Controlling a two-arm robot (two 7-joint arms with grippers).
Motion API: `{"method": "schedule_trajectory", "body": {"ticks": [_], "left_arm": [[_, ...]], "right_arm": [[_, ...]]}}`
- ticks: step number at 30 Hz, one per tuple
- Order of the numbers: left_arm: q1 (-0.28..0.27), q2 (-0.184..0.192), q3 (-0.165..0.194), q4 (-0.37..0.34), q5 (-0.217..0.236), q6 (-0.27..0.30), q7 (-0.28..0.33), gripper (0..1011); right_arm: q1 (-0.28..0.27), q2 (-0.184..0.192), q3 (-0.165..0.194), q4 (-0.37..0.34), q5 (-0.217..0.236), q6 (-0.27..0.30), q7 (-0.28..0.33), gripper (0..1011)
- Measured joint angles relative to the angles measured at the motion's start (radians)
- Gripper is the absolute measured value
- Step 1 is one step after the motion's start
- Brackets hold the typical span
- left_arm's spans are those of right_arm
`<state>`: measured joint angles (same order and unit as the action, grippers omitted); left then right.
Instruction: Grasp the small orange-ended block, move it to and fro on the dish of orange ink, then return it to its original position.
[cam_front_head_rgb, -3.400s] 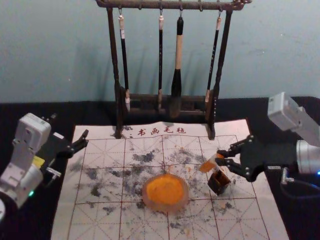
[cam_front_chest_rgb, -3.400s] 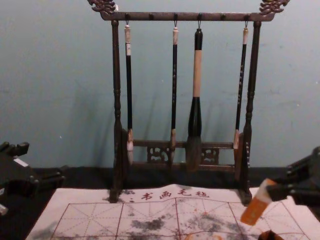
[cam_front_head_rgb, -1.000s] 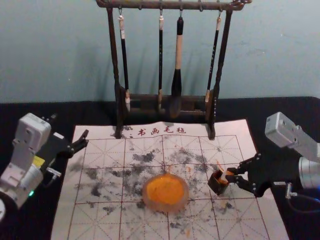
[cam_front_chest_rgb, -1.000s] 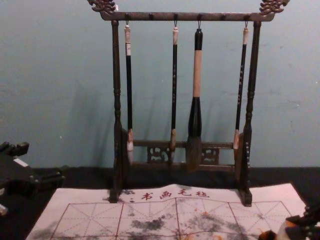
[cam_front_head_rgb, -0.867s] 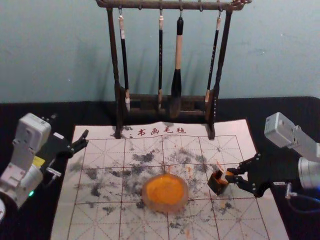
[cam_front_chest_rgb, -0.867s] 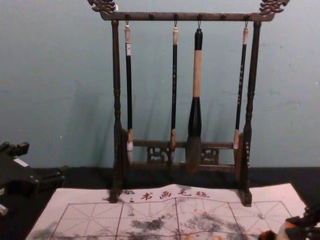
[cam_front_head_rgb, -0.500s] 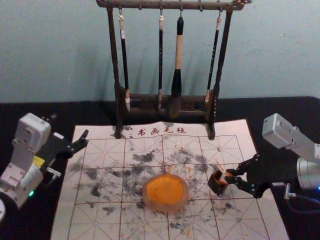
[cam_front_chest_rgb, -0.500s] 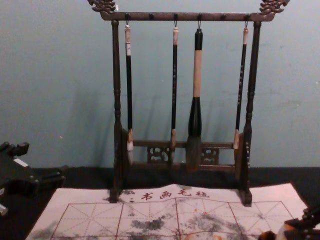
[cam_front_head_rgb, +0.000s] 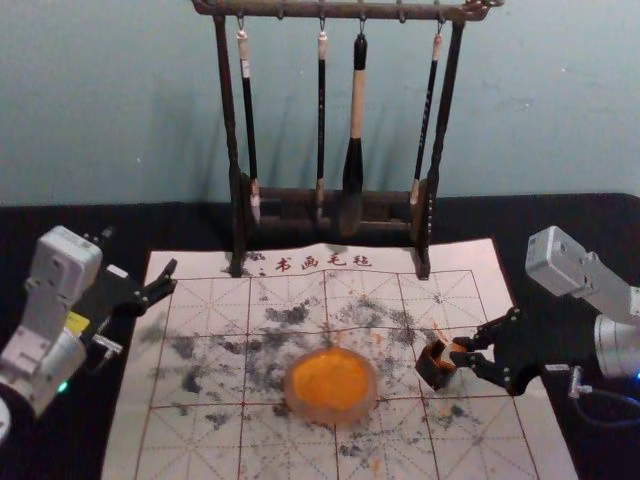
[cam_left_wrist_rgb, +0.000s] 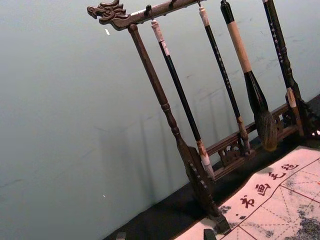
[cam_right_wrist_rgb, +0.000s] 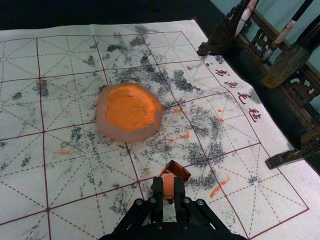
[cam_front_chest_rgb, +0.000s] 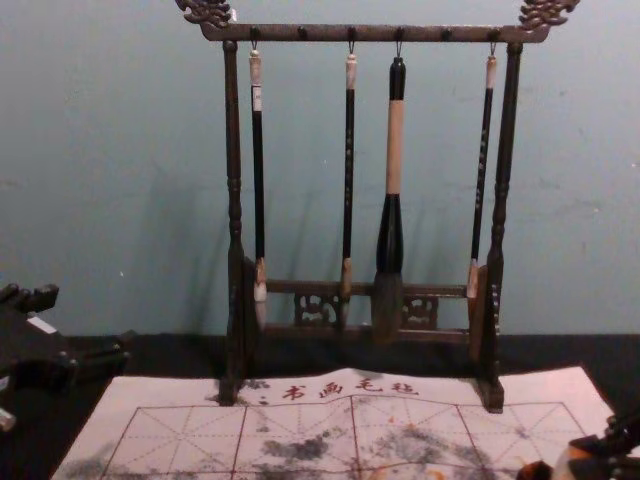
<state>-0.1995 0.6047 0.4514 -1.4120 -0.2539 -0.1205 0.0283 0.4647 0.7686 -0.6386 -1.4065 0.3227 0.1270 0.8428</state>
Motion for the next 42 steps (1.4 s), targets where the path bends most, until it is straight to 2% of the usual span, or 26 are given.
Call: {"method": "schedule_trajectory", "body": {"ticks": [6, 8, 13, 14, 15, 17, 21, 22, 24, 28, 30, 32, 37, 42], "left_arm": [[0.0, 0.0, 0.0, 0.0, 0.0, 0.0, 0.0, 1001], [0.0, 0.0, 0.0, 0.0, 0.0, 0.0, 0.0, 1001], [0.0, 0.0, 0.0, 0.0, 0.0, 0.0, 0.0, 1001], [0.0, 0.0, 0.0, 0.0, 0.0, 0.0, 0.0, 1001], [0.0, 0.0, 0.0, 0.0, 0.0, 0.0, 0.0, 1001], [0.0, 0.0, 0.0, 0.0, 0.0, 0.0, 0.0, 1001], [0.0, 0.0, 0.0, 0.0, 0.0, 0.0, 0.0, 1001], [0.0, 0.0, 0.0, 0.0, 0.0, 0.0, 0.0, 1001], [0.0, 0.0, 0.0, 0.0, 0.0, 0.0, 0.0, 1001], [0.0, 0.0, 0.0, 0.0, 0.0, 0.0, 0.0, 1001], [0.0, 0.0, 0.0, 0.0, 0.0, 0.0, 0.0, 1001], [0.0, 0.0, 0.0, 0.0, 0.0, 0.0, 0.0, 1001], [0.0, 0.0, 0.0, 0.0, 0.0, 0.0, 0.0, 1002], [0.0, 0.0, 0.0, 0.0, 0.0, 0.0, 0.0, 1001]], "right_arm": [[0.0, 0.001, 0.001, -0.001, 0.0, 0.0, 0.0, 108], [-0.001, 0.001, 0.001, -0.001, 0.001, 0.0, 0.0, 150], [-0.001, 0.001, 0.001, -0.001, 0.001, 0.0, 0.0, 298], [-0.001, 0.001, 0.001, -0.001, 0.001, 0.0, 0.0, 354], [-0.001, 0.001, 0.001, -0.001, 0.001, 0.0, 0.0, 354], [-0.001, 0.001, 0.001, -0.001, 0.001, 0.0, 0.0, 453], [-0.001, 0.001, 0.001, -0.001, 0.001, 0.0, 0.0, 534], [-0.001, 0.001, 0.001, -0.001, 0.001, 0.0, 0.0, 596], [-0.001, 0.001, 0.001, -0.001, 0.001, 0.0, 0.0, 638], [-0.001, 0.001, 0.001, -0.001, 0.001, 0.0, 0.0, 794], [-0.001, 0.001, 0.001, -0.001, 0.001, 0.0, 0.0, 829], [-0.001, 0.001, 0.001, -0.001, 0.001, 0.0, 0.0, 915], [-0.001, 0.001, 0.001, -0.001, 0.001, 0.0, 0.0, 1003], [-0.011, 0.002, 0.008, -0.015, -0.001, -0.009, -0.022, 1003]]}}
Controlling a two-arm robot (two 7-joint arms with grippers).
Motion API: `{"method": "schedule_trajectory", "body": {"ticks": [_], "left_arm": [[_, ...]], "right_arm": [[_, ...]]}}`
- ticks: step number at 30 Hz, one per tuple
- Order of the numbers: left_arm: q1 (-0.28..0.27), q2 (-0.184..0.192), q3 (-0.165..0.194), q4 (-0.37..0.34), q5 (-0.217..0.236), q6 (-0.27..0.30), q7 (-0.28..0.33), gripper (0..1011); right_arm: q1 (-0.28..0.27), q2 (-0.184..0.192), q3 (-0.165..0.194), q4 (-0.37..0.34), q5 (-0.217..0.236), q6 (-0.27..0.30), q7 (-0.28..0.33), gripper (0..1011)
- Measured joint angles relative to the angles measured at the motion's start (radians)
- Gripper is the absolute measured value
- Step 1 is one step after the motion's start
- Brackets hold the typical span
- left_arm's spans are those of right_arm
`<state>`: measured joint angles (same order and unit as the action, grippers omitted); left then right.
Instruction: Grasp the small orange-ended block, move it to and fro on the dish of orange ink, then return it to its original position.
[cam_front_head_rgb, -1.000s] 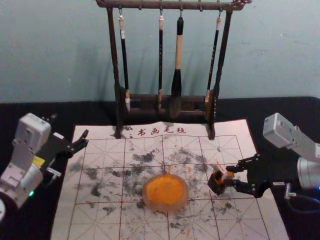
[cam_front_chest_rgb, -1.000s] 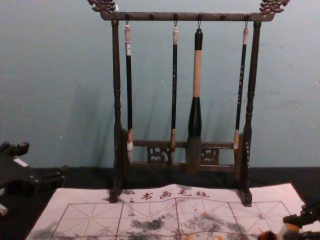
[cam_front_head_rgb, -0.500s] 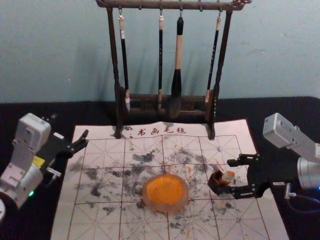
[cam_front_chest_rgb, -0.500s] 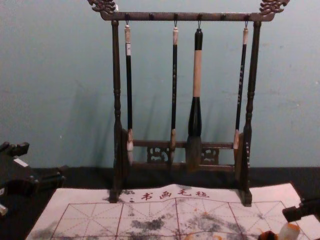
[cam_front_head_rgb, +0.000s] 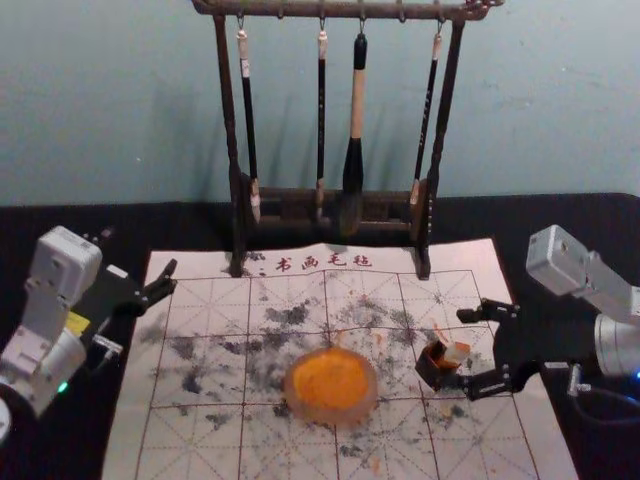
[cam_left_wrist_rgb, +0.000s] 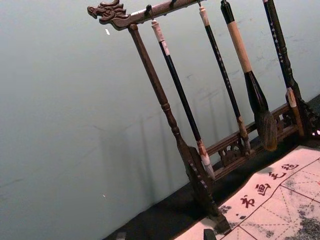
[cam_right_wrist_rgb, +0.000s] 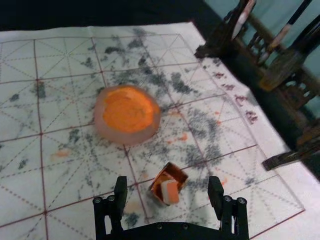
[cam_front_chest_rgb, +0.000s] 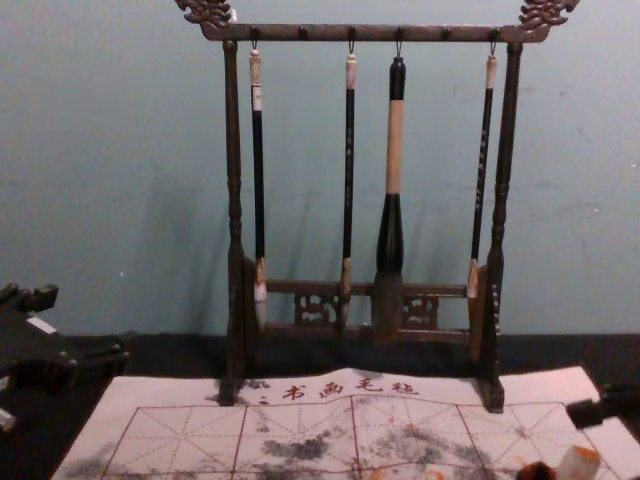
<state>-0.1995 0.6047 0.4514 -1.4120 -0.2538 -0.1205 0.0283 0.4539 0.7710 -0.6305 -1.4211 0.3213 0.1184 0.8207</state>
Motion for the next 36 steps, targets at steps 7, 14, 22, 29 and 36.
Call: {"method": "schedule_trajectory", "body": {"ticks": [7, 14, 22, 29, 36], "left_arm": [[0.0, 0.0, 0.0, 0.0, 0.0, 0.0, 0.0, 1001], [0.0, 0.0, 0.0, 0.0, 0.0, 0.0, 0.0, 1001], [0.0, 0.0, 0.0, 0.0, 0.0, 0.0, 0.0, 1001], [0.0, 0.0, 0.0, 0.0, 0.0, 0.0, 0.0, 1001], [0.0, 0.0, 0.0, 0.0, 0.0, 0.0, 0.0, 1001]], "right_arm": [[-0.048, -0.005, 0.075, -0.048, 0.024, -0.038, -0.098, 1003], [-0.129, -0.014, 0.174, -0.102, 0.018, -0.058, -0.286, 1003], [-0.217, -0.033, 0.231, -0.116, -0.036, -0.034, -0.466, 1003], [-0.289, -0.076, 0.234, -0.082, -0.135, -0.029, -0.619, 1003], [-0.318, -0.113, 0.247, -0.06, -0.182, -0.046, -0.701, 1003]]}}
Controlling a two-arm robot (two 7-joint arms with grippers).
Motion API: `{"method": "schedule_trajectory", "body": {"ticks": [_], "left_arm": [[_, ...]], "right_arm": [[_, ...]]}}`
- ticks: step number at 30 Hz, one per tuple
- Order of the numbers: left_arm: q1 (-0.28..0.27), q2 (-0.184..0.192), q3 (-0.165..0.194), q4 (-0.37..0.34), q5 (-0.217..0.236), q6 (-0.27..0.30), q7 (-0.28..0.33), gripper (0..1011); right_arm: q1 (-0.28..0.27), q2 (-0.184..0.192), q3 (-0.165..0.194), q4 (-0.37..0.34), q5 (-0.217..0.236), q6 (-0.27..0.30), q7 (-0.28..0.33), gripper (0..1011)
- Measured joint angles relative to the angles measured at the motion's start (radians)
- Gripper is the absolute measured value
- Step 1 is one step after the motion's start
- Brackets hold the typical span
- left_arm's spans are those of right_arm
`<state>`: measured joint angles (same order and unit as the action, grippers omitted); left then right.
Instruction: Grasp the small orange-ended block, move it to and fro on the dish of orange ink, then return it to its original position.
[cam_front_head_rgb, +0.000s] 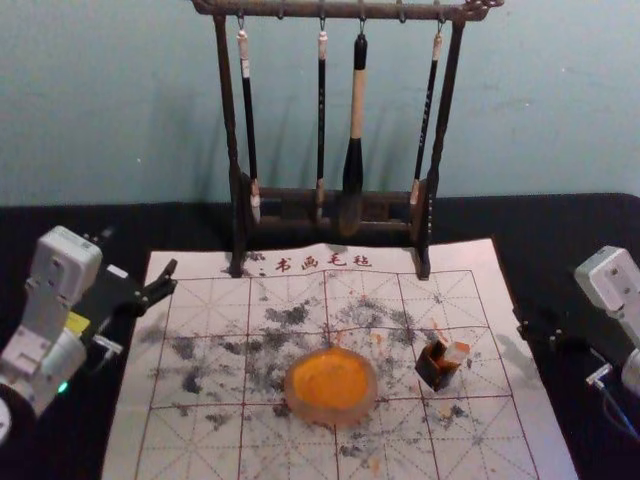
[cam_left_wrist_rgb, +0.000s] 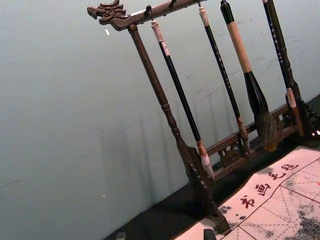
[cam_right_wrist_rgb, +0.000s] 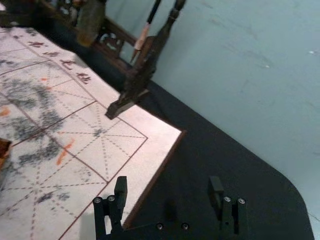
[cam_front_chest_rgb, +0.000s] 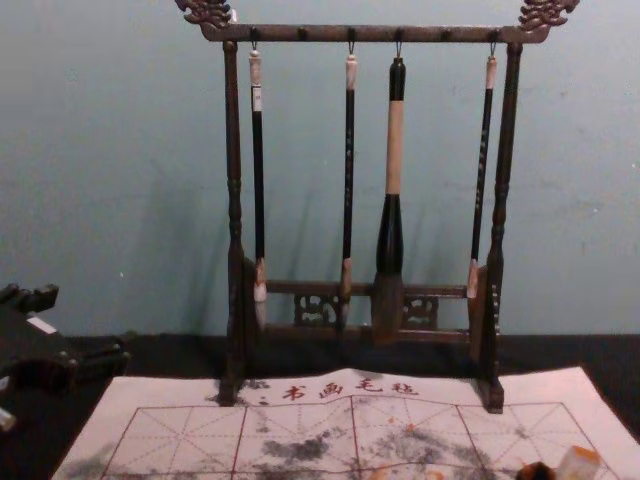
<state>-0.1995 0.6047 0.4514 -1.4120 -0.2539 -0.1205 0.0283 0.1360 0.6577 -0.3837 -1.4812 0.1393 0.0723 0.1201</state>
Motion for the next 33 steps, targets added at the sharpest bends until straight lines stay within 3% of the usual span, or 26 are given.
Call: {"method": "schedule_trajectory", "body": {"ticks": [33], "left_arm": [[0.0, 0.0, 0.0, 0.0, 0.0, 0.0, 0.0, 1001]], "right_arm": [[-0.001, -0.001, 0.003, -0.002, -0.001, -0.002, -0.003, 1003]]}}
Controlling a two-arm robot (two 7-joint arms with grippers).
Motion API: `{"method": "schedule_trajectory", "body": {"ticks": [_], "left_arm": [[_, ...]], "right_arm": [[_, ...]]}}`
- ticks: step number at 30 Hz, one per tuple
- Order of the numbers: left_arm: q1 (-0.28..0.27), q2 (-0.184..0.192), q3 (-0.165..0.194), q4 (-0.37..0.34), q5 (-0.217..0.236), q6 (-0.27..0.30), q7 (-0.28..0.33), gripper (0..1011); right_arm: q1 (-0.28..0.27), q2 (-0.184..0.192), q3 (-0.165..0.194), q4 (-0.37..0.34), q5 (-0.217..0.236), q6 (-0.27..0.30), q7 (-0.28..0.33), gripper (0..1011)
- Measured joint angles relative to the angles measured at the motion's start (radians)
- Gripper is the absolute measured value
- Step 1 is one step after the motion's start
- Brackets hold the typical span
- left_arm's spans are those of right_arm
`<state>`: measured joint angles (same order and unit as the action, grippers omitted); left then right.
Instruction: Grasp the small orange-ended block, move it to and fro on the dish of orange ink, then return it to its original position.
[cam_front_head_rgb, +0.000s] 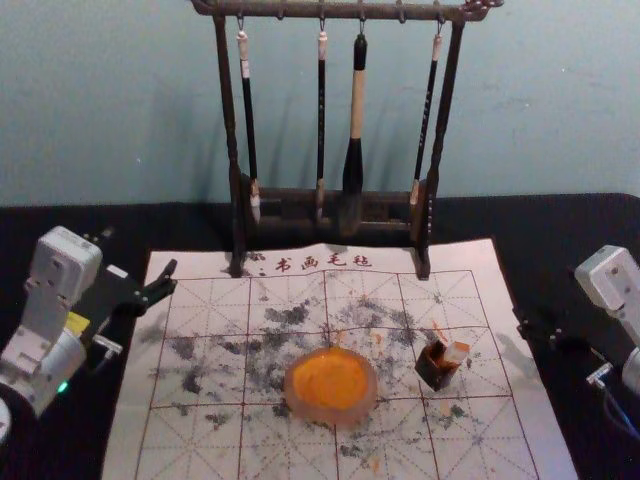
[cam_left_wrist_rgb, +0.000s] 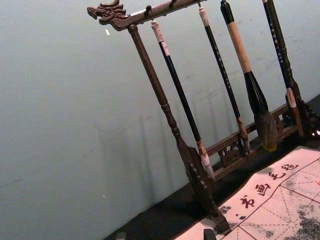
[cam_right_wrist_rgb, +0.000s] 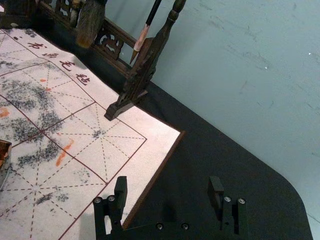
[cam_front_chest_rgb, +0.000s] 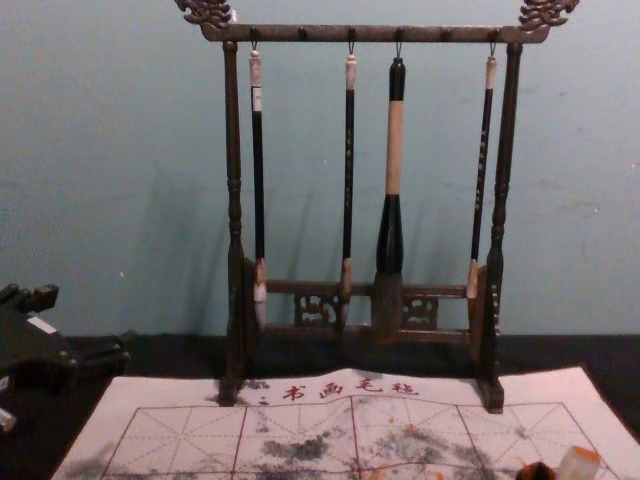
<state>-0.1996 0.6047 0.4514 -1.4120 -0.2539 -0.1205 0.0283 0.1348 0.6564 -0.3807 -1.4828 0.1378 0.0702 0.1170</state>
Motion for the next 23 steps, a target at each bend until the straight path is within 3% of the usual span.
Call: {"method": "schedule_trajectory", "body": {"ticks": [23], "left_arm": [[0.0, 0.0, 0.0, 0.0, 0.0, 0.0, 0.0, 1001]], "right_arm": [[0.001, 0.001, 0.0, 0.0, 0.001, 0.0, 0.001, 1003]]}}
